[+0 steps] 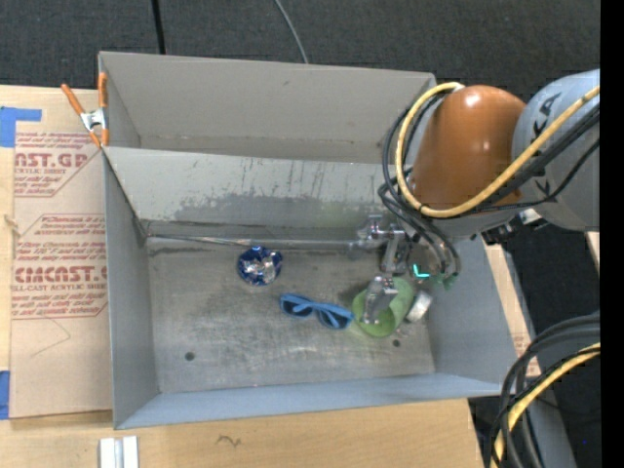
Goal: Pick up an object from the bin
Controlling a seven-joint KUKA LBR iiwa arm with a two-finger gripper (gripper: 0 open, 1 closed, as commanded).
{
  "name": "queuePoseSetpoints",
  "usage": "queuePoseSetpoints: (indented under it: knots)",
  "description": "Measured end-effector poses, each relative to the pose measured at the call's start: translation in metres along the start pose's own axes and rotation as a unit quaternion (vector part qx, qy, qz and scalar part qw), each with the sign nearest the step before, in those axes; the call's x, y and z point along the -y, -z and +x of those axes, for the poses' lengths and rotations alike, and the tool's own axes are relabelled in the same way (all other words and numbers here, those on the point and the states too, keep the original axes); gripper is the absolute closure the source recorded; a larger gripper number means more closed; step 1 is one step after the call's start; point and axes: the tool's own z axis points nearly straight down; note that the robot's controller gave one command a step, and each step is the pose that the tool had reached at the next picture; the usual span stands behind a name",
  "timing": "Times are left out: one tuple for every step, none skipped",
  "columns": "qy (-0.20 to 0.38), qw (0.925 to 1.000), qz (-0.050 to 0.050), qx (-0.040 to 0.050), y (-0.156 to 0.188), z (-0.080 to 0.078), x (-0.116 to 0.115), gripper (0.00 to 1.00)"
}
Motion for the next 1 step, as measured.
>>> queuePoseSetpoints:
  knots:
    - [-0.142, 0.9898, -0.001, 0.0058, -0.1260, 0.0084, 0.0342, 0.00]
